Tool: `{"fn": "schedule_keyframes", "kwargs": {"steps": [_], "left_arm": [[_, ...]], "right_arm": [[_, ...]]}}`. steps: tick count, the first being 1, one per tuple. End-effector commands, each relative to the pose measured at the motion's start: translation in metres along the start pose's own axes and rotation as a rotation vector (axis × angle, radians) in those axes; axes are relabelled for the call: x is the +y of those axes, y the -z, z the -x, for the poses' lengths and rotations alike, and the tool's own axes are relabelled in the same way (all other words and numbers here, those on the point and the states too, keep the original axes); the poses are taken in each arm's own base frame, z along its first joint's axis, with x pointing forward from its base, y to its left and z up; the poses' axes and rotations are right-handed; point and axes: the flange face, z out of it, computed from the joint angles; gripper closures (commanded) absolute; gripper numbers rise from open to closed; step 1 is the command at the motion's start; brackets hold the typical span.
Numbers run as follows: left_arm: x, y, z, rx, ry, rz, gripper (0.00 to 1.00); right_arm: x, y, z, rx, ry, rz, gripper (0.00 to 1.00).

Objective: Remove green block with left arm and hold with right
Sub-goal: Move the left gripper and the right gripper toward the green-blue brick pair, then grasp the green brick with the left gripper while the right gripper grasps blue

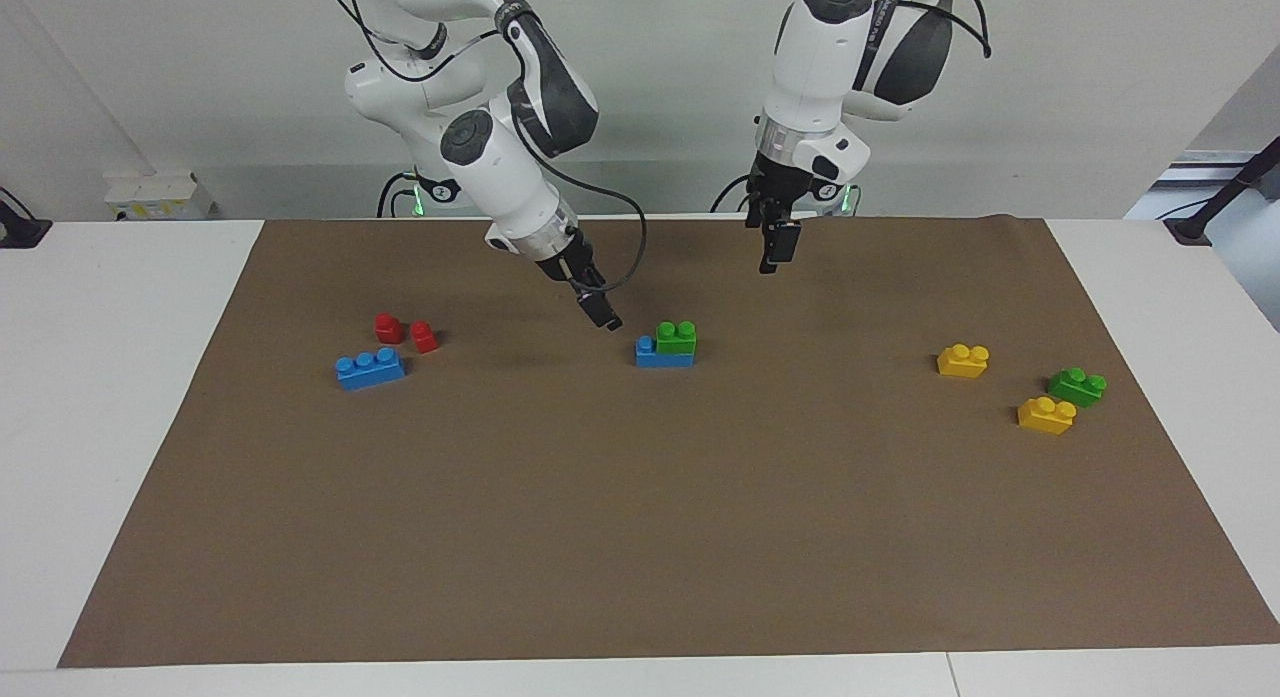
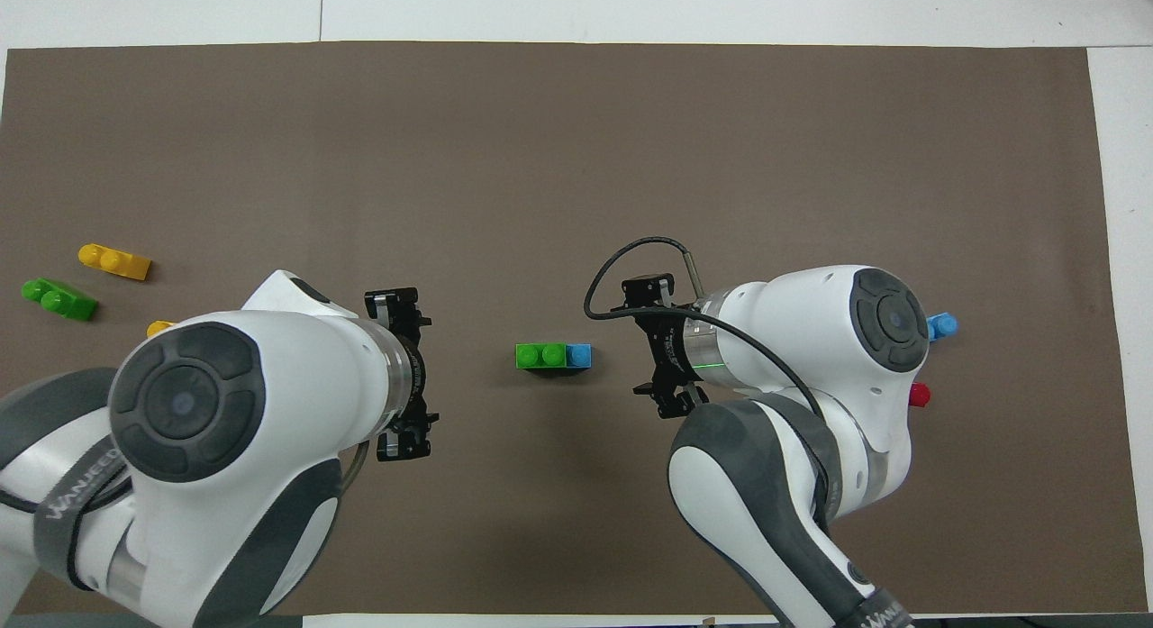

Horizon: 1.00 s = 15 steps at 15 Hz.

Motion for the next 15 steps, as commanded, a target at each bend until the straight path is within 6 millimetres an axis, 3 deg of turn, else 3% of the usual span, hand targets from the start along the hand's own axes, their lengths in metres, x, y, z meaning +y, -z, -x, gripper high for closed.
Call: {"fn": "schedule_keyframes", "kwargs": {"steps": [1, 3, 7, 12, 15], "left_arm": [[0.001, -0.033, 0.022, -0.014, 0.047, -0.012, 0.00], [0.001, -0.053, 0.041, -0.024, 0.059, -0.004, 0.00], [0.006, -0.087, 0.059, -0.035, 0.100, 0.006, 0.00], [0.011, -0.124, 0.067, -0.020, 0.102, -0.009, 0.00], [0.009, -0.131, 0.070, -0.017, 0.096, -0.015, 0.00]], "right_arm": [[0.006, -0.010, -0.004, -0.004, -0.039, -0.007, 0.05], [0.007, -0.017, -0.008, -0.007, -0.083, 0.005, 0.05], [0.009, -0.023, -0.012, -0.017, -0.154, 0.016, 0.04], [0.013, -0.027, -0.013, -0.020, -0.167, 0.022, 0.04], [0.012, -0.028, -0.018, -0.049, -0.272, -0.017, 0.04]]}}
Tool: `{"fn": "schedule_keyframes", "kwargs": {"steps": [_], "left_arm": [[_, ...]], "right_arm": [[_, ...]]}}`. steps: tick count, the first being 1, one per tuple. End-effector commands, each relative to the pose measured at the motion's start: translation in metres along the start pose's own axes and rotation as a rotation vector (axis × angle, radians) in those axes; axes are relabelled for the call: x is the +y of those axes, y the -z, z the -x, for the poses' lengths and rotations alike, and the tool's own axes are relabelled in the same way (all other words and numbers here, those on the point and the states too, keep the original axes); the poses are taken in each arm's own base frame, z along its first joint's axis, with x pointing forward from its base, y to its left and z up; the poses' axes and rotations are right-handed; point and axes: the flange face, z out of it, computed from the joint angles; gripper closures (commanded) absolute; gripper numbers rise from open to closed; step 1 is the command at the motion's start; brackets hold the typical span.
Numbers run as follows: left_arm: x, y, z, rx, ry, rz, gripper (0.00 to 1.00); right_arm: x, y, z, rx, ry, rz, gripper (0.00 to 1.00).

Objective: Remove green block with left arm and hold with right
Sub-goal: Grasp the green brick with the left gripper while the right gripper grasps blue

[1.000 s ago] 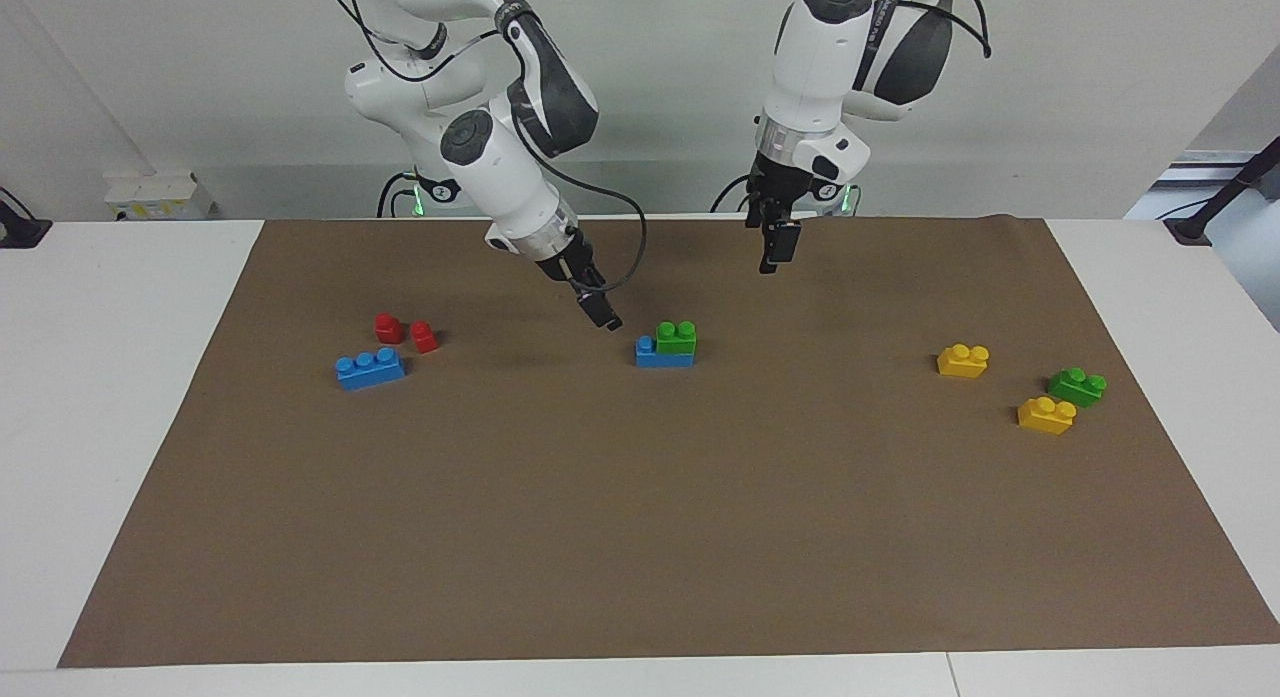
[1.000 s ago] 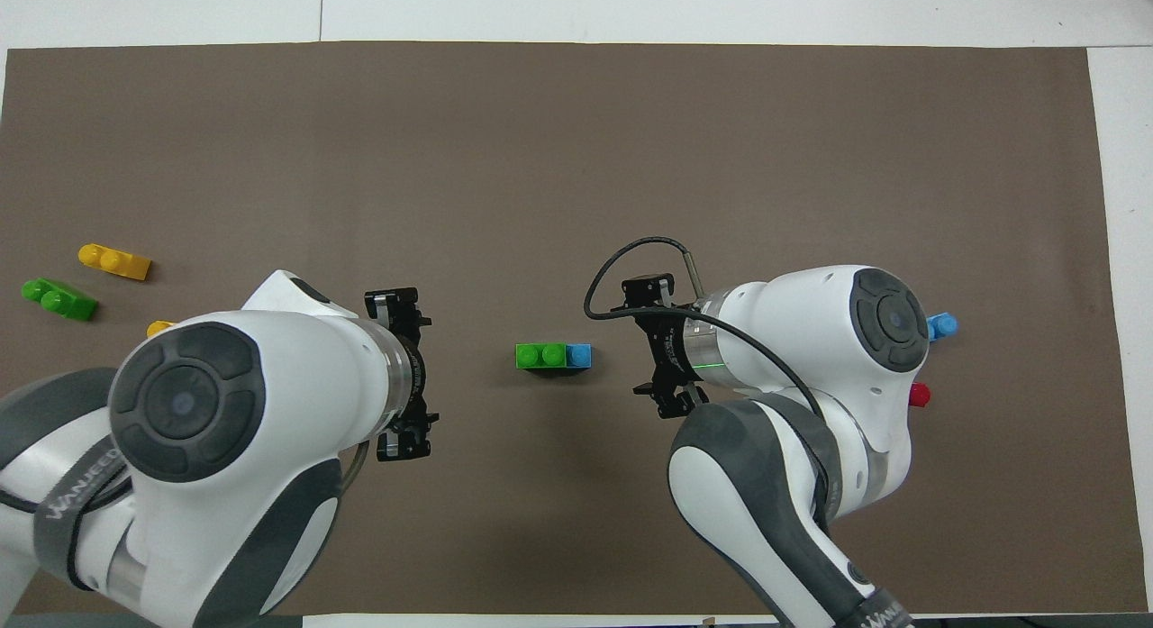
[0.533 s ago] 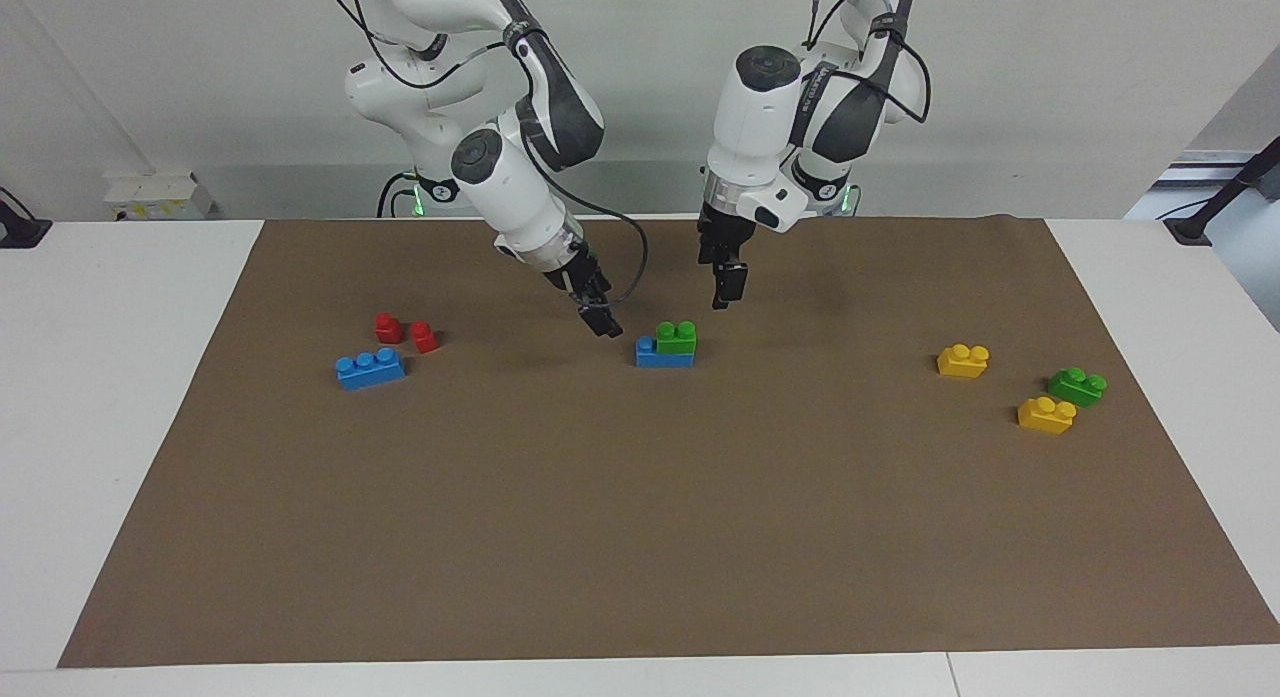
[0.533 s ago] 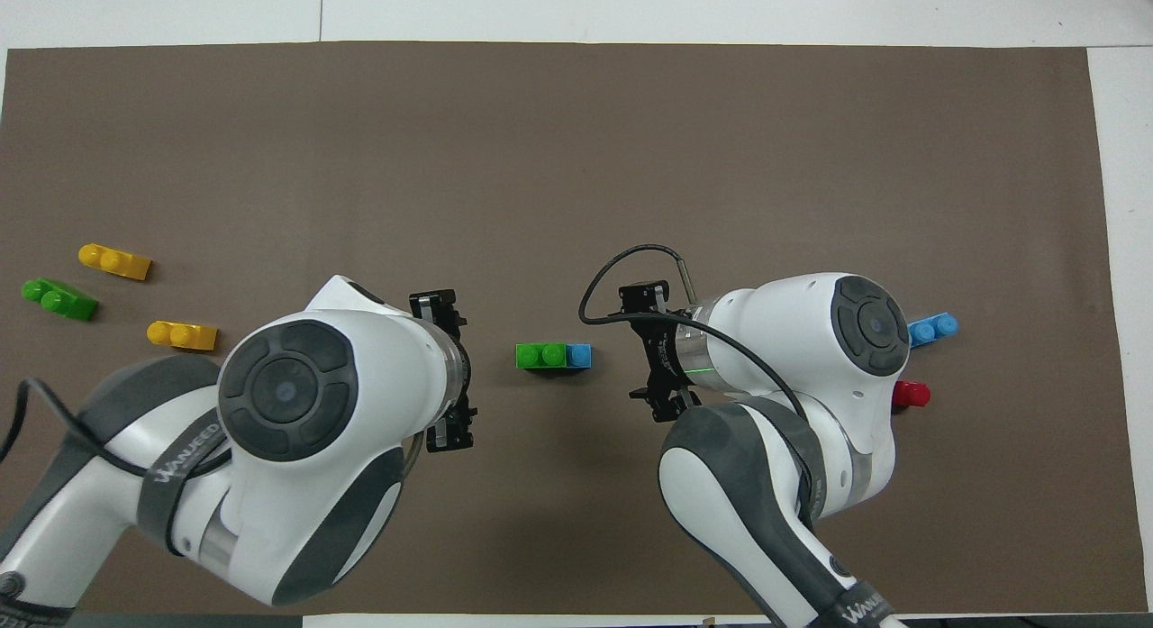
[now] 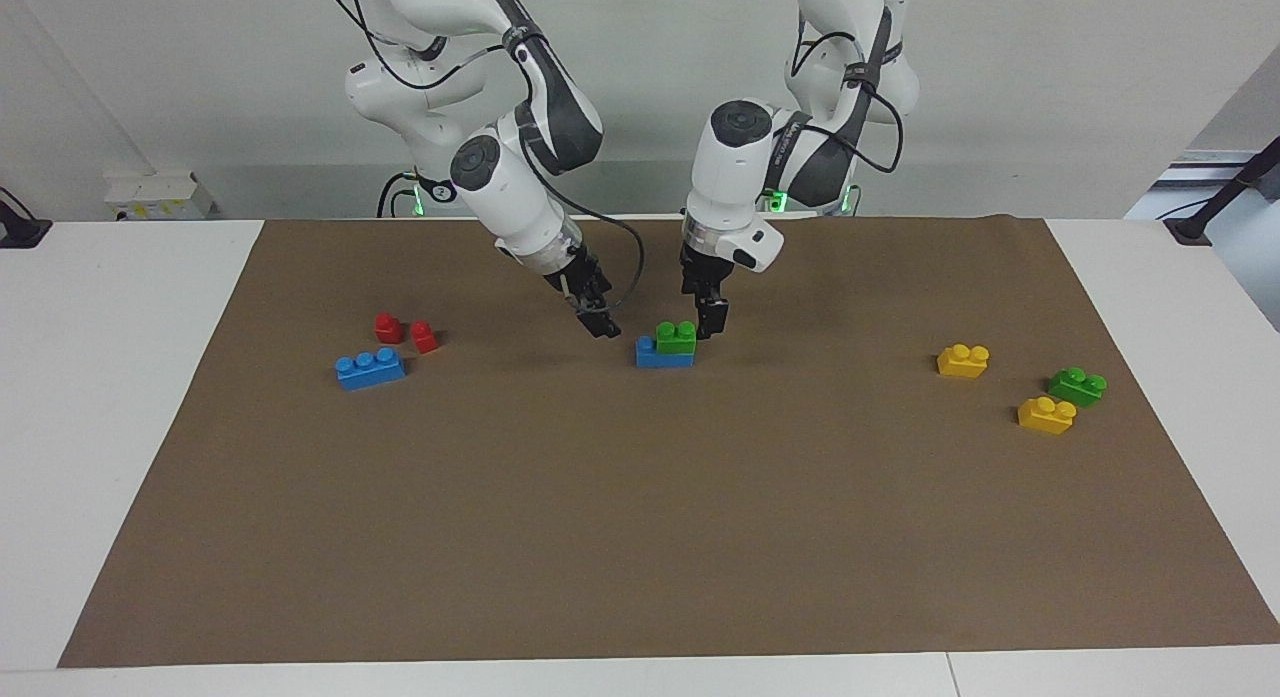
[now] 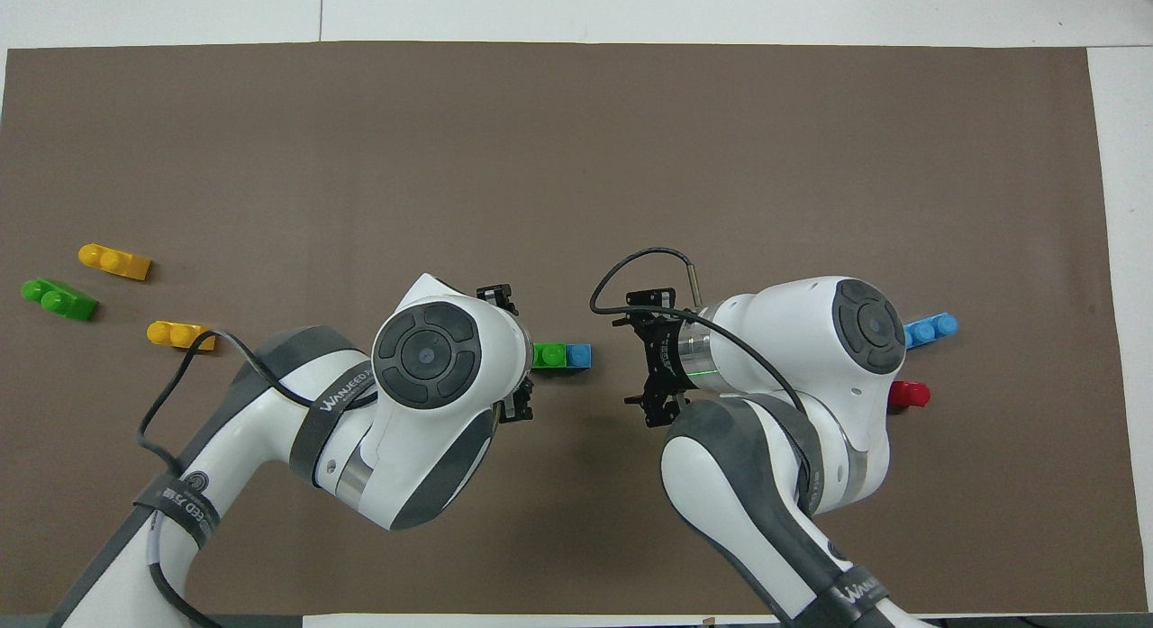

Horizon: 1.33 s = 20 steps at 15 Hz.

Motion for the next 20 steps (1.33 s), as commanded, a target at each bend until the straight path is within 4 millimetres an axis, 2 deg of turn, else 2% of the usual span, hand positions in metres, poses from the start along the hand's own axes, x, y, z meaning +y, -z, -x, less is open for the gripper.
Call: {"fn": "schedule_keyframes", "kwargs": {"steps": [1, 7, 8, 12, 14, 20], "left_arm": [[-0.002, -0.007, 0.004, -0.012, 0.018, -0.002, 0.00], [0.001, -0.028, 0.007, -0.007, 0.036, -0.005, 0.00], [0.000, -0.031, 0.007, -0.003, 0.033, -0.009, 0.00], [-0.007, -0.054, 0.015, 0.021, 0.020, -0.032, 0.00], [-0.006, -0.055, 0.016, 0.022, 0.021, -0.031, 0.00], [-0.006, -0.057, 0.013, 0.035, 0.020, -0.041, 0.00]], "right_arm": [[0.002, -0.004, -0.007, -0.018, -0.116, -0.046, 0.04], [0.008, -0.021, -0.019, 0.000, -0.138, -0.020, 0.05], [0.012, -0.025, -0.015, 0.002, -0.129, -0.018, 0.05], [0.011, -0.035, -0.018, 0.012, -0.133, -0.032, 0.05], [0.015, -0.047, -0.010, -0.001, -0.136, -0.031, 0.05], [0.012, -0.069, -0.015, 0.017, -0.126, -0.046, 0.05]]}}
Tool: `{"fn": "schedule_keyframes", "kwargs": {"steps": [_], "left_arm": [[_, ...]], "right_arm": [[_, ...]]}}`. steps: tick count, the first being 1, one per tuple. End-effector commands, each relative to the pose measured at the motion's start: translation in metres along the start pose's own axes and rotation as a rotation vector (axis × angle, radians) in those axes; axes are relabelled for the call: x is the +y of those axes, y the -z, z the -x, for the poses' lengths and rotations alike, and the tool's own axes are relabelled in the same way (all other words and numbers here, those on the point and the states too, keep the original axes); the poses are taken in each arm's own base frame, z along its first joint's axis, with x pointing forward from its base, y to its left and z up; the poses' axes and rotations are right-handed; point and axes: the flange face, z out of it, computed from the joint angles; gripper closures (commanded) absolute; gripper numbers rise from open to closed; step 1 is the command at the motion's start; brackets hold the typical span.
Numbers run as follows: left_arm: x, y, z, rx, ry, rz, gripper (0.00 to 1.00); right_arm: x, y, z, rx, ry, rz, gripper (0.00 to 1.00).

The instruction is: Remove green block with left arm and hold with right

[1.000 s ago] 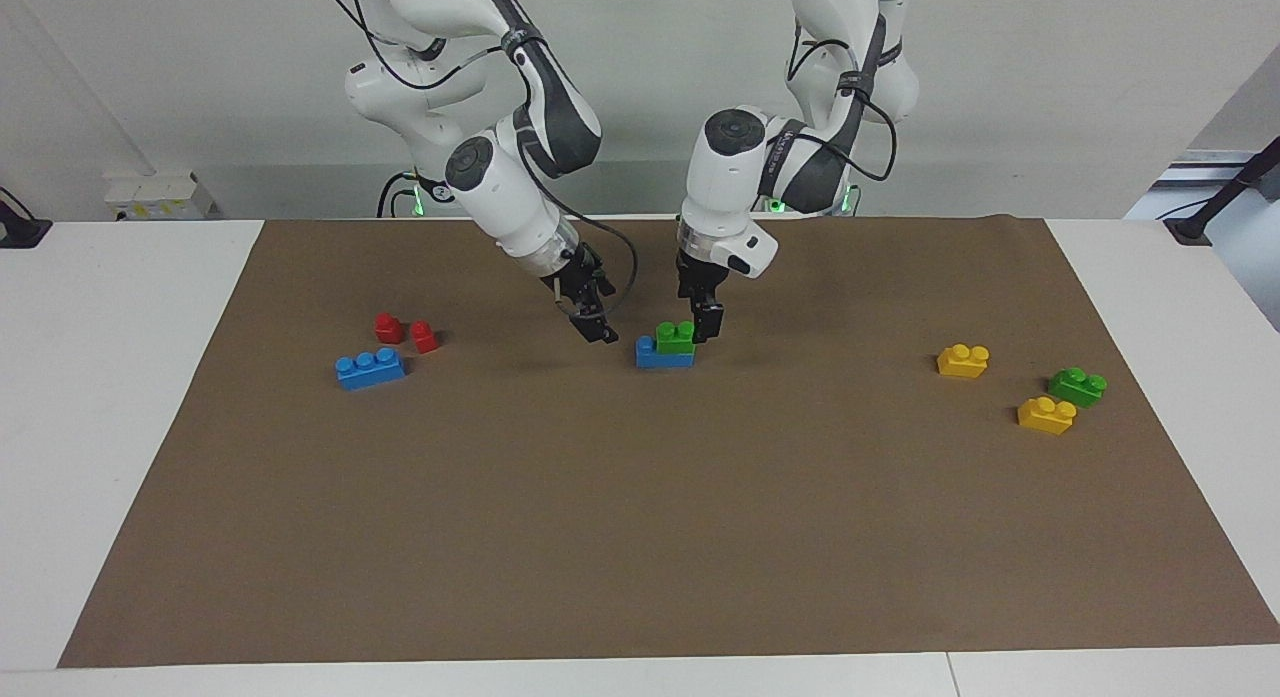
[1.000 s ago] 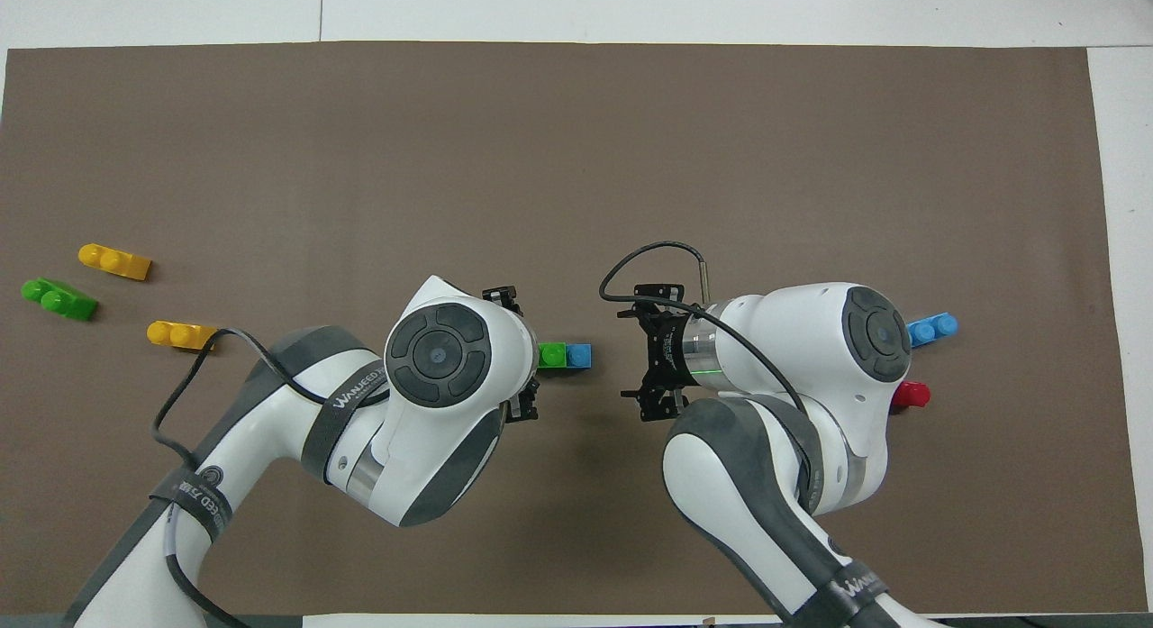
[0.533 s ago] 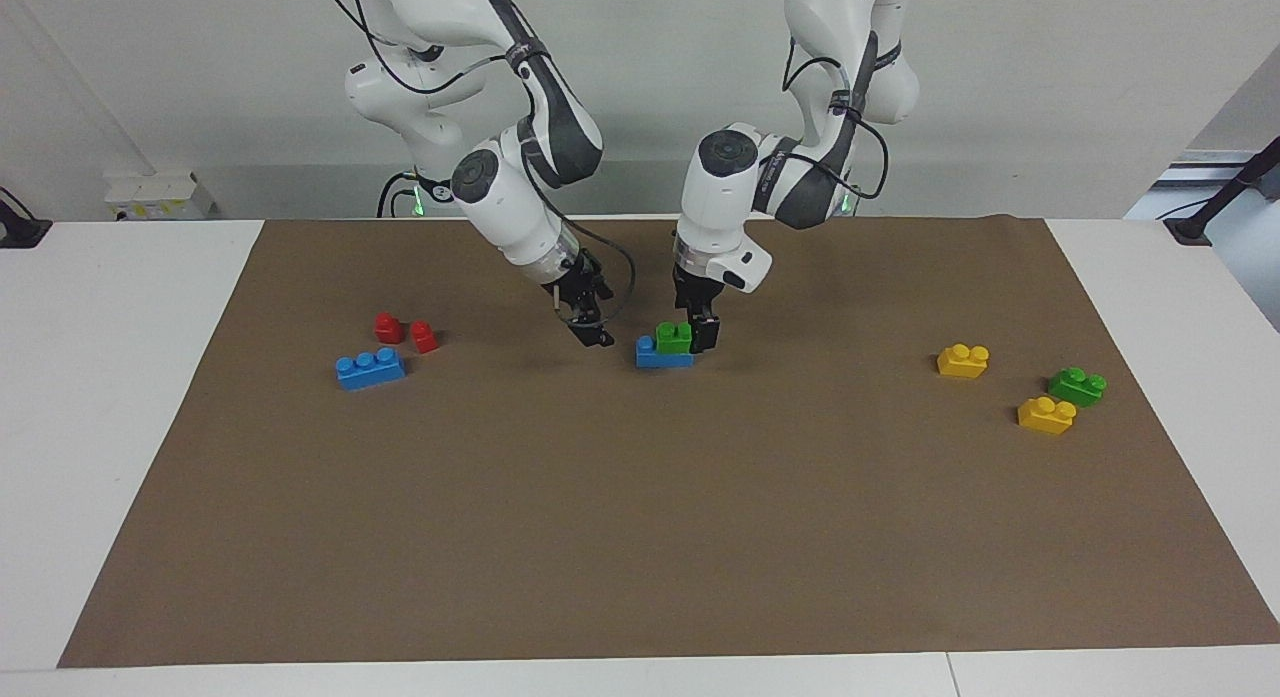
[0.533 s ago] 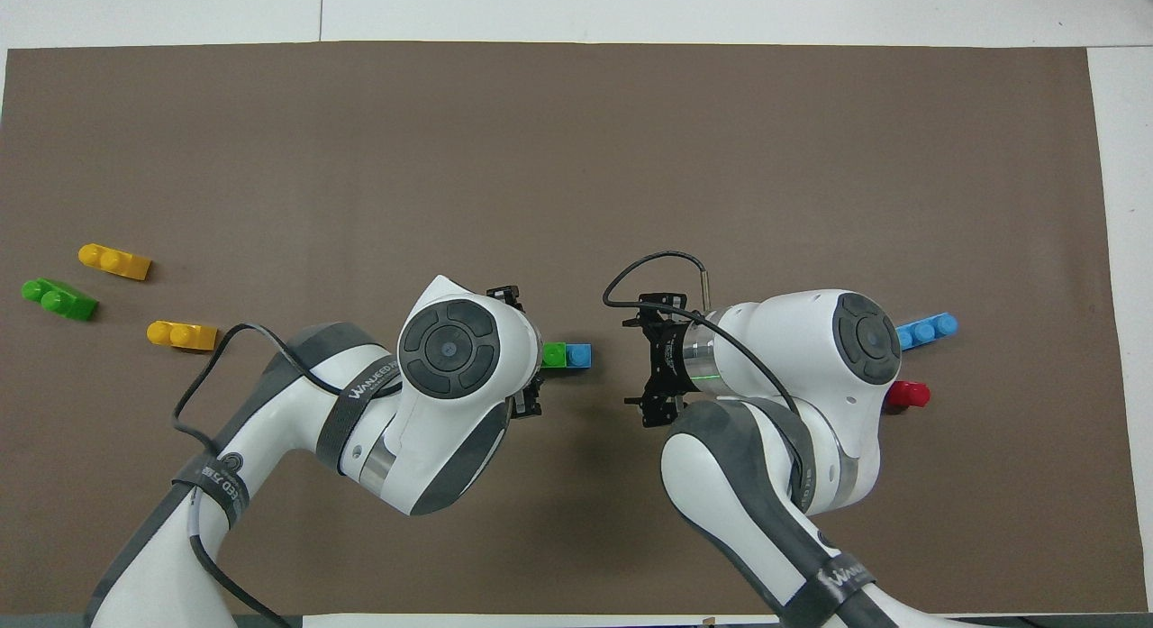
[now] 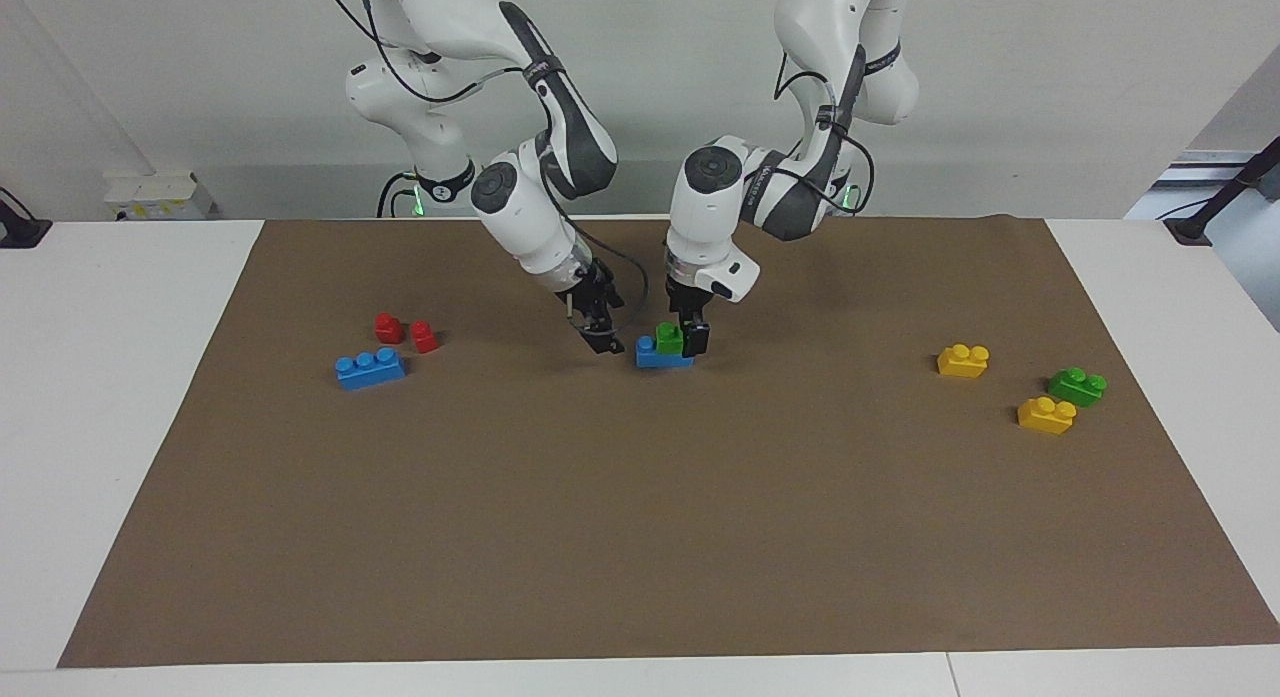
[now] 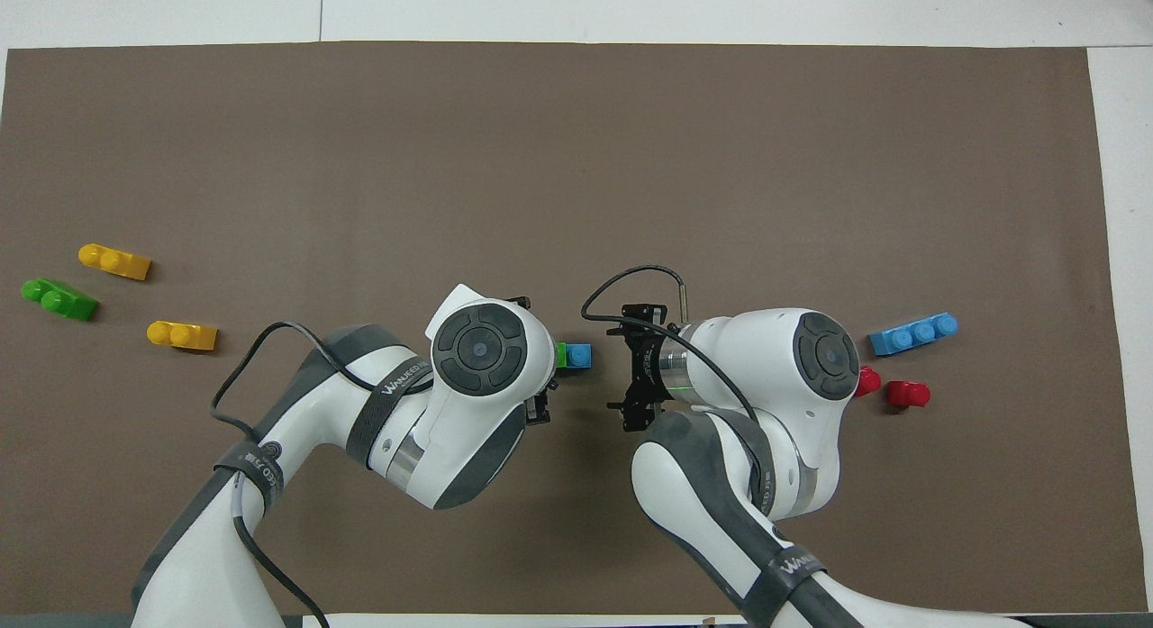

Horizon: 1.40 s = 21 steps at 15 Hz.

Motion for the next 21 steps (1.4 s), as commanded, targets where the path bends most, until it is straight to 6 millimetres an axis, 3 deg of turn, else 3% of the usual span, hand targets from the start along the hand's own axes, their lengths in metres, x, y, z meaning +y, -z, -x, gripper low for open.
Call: {"fn": "schedule_keyframes", "kwargs": {"steps": [1, 9, 21], "left_arm": [[-0.001, 0.000, 0.000, 0.002, 0.014, -0.002, 0.00], [-0.002, -0.002, -0.001, 0.010, 0.022, -0.010, 0.00], [-0.002, -0.003, -0.001, 0.011, 0.022, -0.011, 0.00]], "right_arm": [[0.001, -0.015, 0.000, -0.006, -0.003, -0.015, 0.05], [-0.006, -0.031, -0.004, -0.010, 0.083, -0.018, 0.04], [-0.013, -0.047, 0.014, -0.037, 0.083, -0.036, 0.04]]}}
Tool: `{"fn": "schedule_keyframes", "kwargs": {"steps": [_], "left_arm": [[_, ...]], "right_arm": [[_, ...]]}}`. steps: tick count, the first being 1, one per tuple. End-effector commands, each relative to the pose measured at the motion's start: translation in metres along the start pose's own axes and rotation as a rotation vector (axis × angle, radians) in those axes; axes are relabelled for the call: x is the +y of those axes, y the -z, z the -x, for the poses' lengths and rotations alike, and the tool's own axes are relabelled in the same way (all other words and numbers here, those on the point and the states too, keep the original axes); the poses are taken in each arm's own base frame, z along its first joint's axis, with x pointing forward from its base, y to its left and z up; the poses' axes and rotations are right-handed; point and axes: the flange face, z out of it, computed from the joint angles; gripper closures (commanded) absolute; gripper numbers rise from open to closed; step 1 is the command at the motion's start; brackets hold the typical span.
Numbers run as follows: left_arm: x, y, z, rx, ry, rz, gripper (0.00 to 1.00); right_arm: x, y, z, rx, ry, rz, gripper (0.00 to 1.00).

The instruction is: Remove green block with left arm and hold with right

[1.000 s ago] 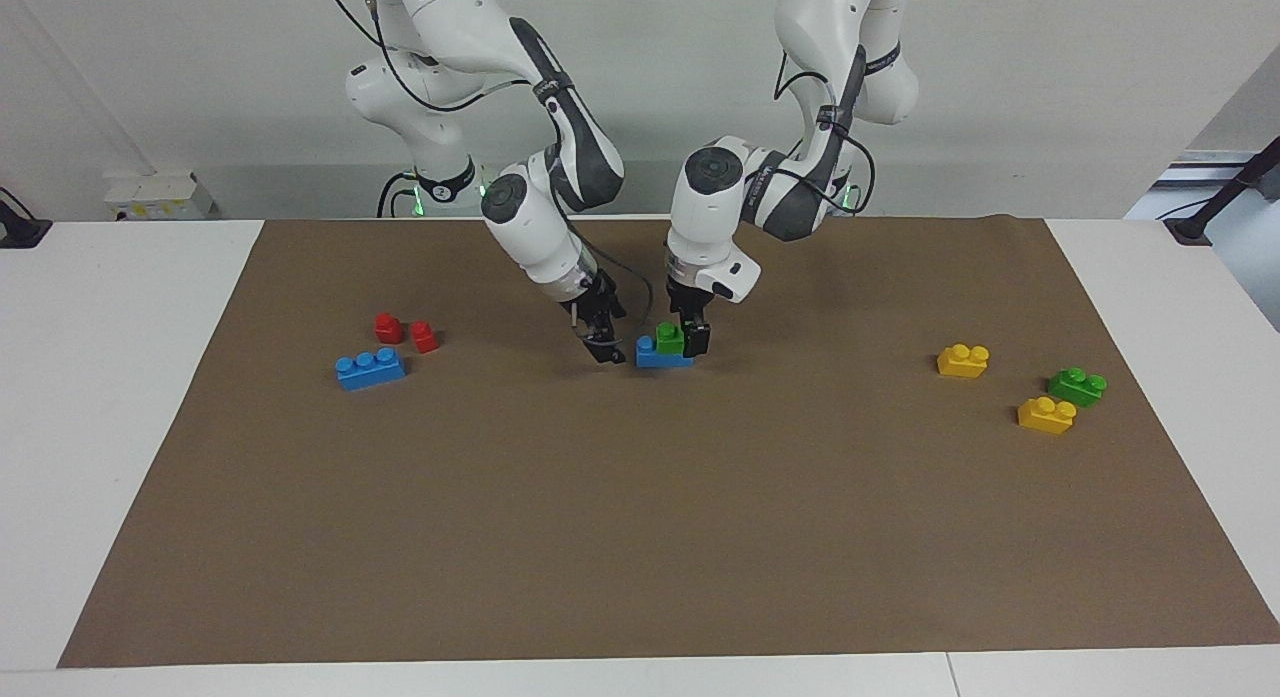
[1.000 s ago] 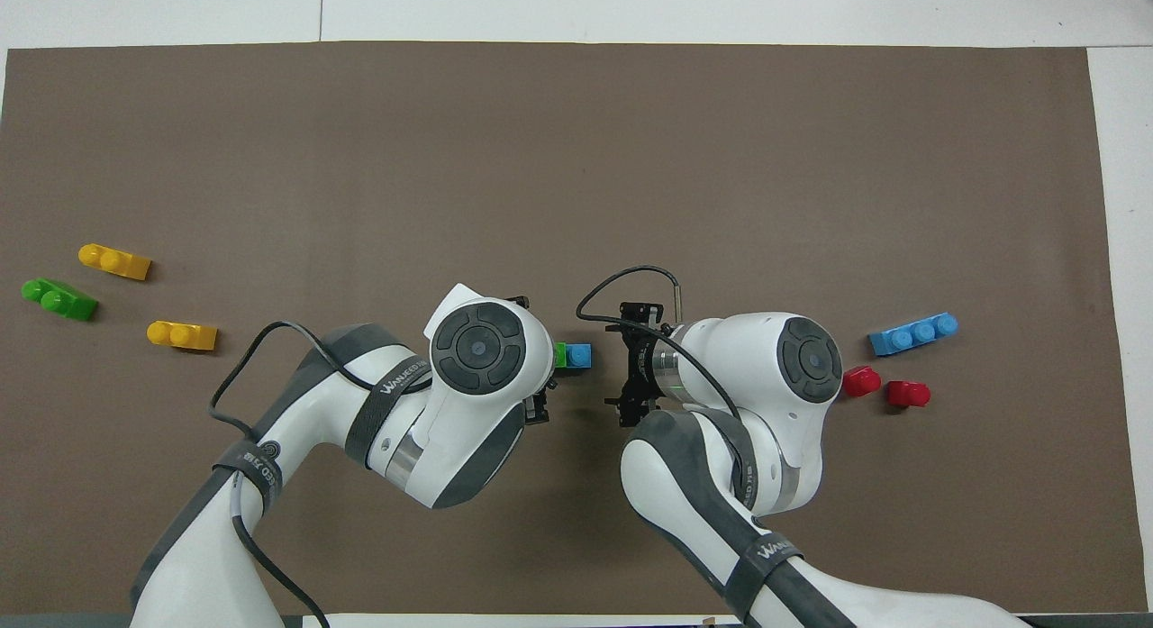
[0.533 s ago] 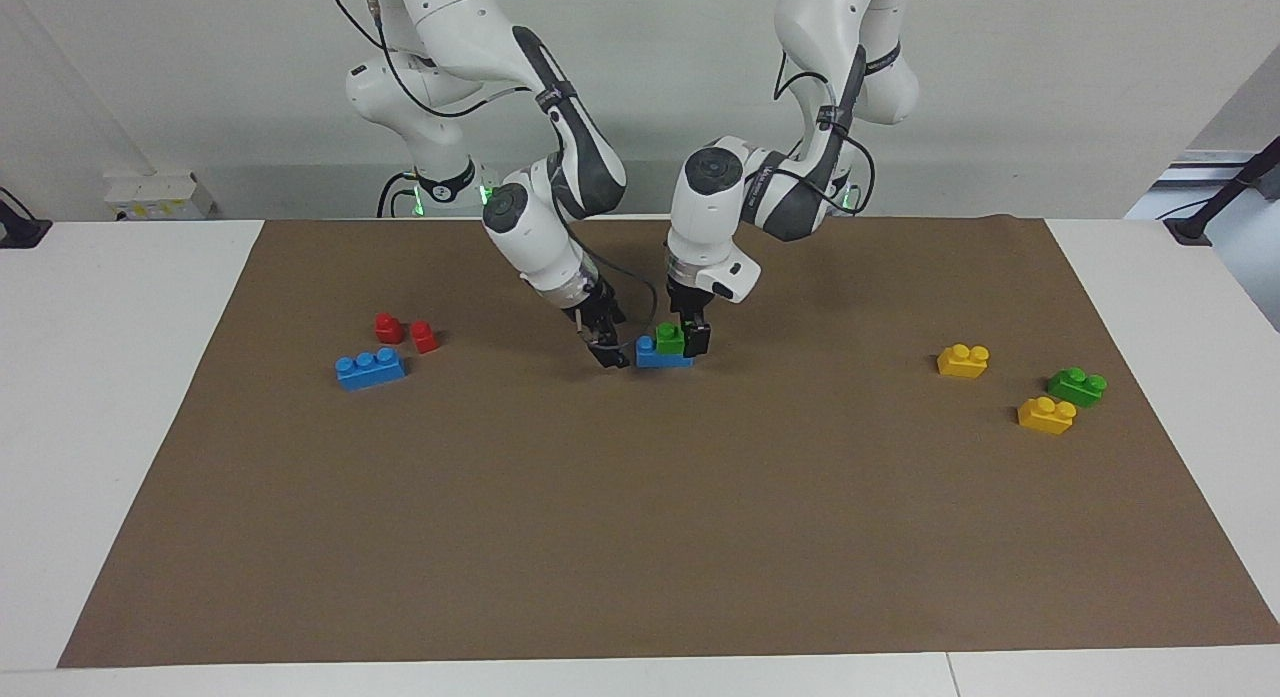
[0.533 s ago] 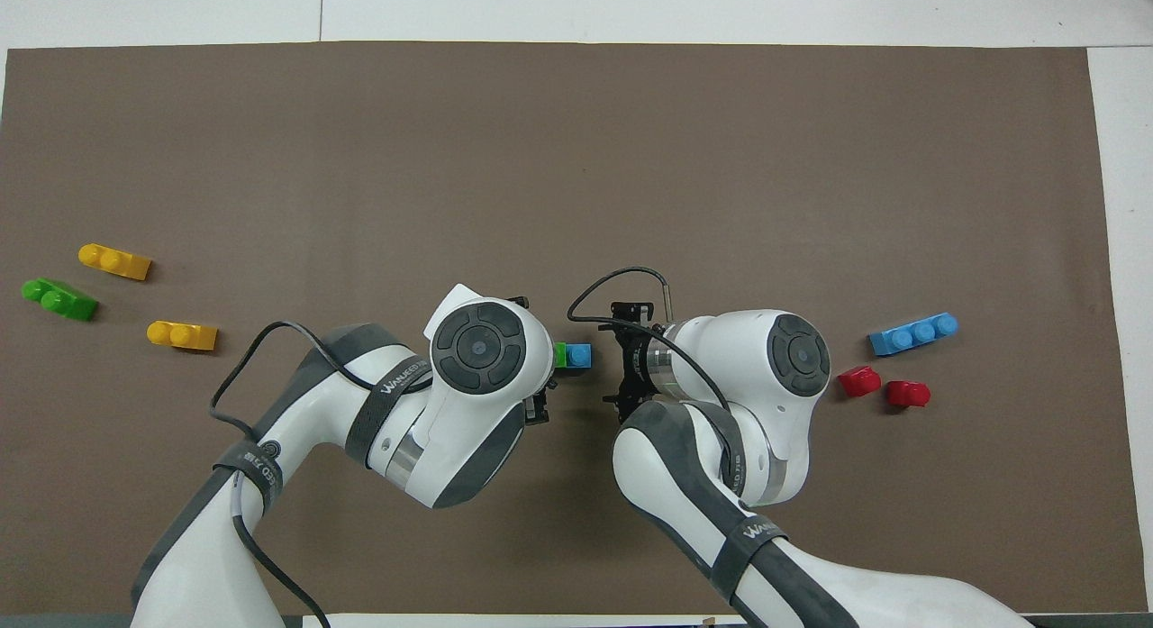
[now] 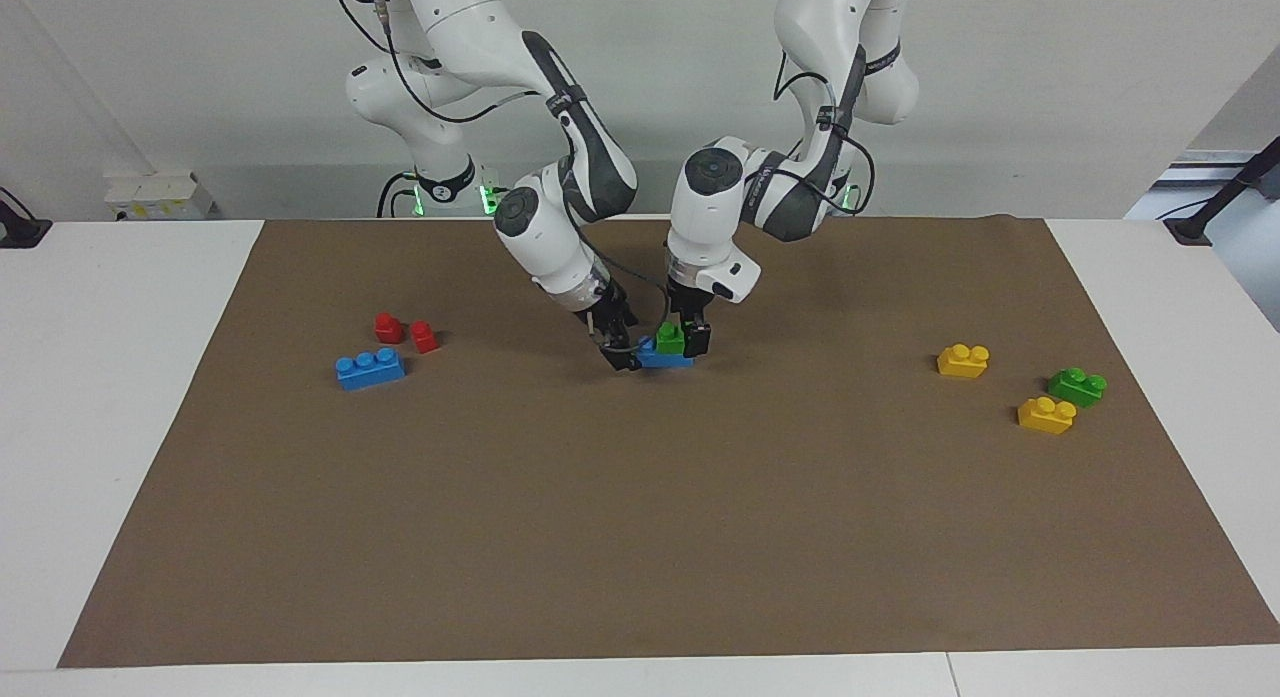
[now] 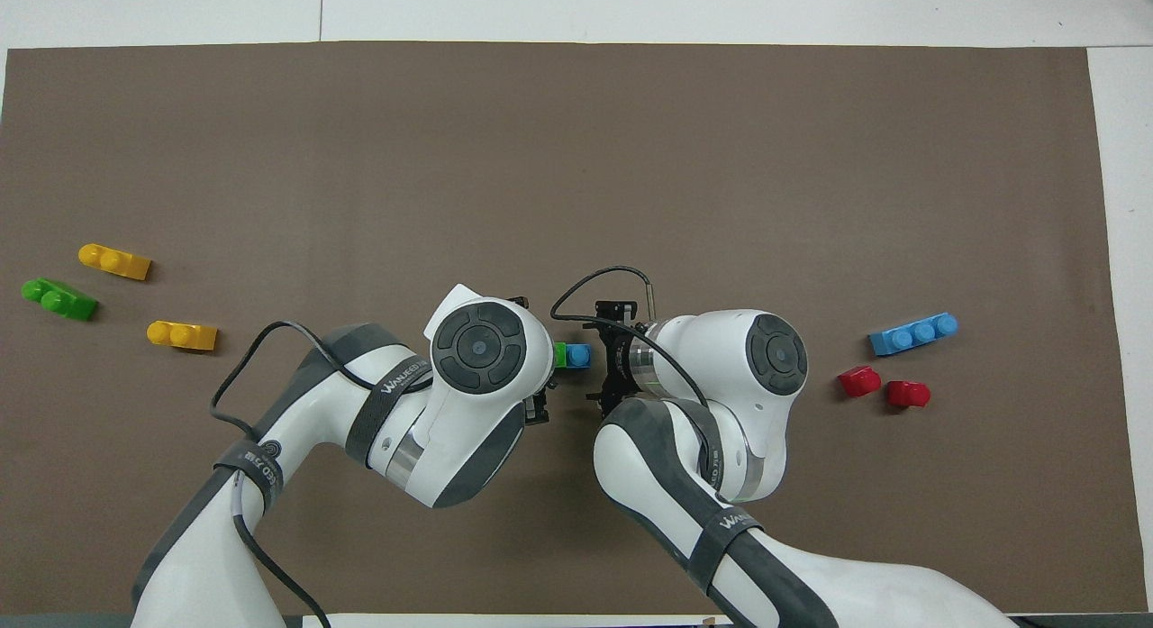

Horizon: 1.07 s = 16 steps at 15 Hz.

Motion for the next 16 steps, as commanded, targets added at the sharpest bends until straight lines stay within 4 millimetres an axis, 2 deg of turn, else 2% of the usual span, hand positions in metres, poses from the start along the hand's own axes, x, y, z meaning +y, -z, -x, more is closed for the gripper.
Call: {"fn": "schedule_keyframes", "kwargs": {"steps": [1, 4, 7, 8, 9, 10, 16], "left_arm": [[-0.0027, -0.0023, -0.0011, 0.008, 0.017, -0.008, 0.00], [-0.0027, -0.0014, -0.0011, 0.007, 0.017, -0.007, 0.00], [-0.0026, -0.0021, -0.0010, 0.007, 0.018, -0.007, 0.00], [-0.0026, -0.0012, -0.0009, 0.006, 0.018, -0.006, 0.00], [-0.0027, -0.0022, -0.0011, 0.008, 0.018, -0.008, 0.00], [-0.0027, -0.0023, -0.0011, 0.008, 0.018, -0.008, 0.00], [-0.0026, -0.0012, -0.0009, 0.006, 0.018, -0.006, 0.01]], "right_arm": [[-0.0072, -0.0044, 0.0032, -0.019, 0.008, -0.022, 0.04], [-0.0087, -0.0077, 0.0027, -0.019, 0.022, -0.020, 0.05], [-0.0081, -0.0083, 0.0009, -0.018, 0.020, -0.017, 0.34], [-0.0081, -0.0083, 0.0009, -0.018, 0.020, -0.017, 0.55], [-0.0076, -0.0088, 0.0004, -0.017, 0.019, -0.016, 0.87], [-0.0076, -0.0088, 0.0004, -0.017, 0.019, -0.016, 1.00], [-0.0048, -0.0100, -0.0024, -0.013, 0.031, -0.011, 1.00]]}}
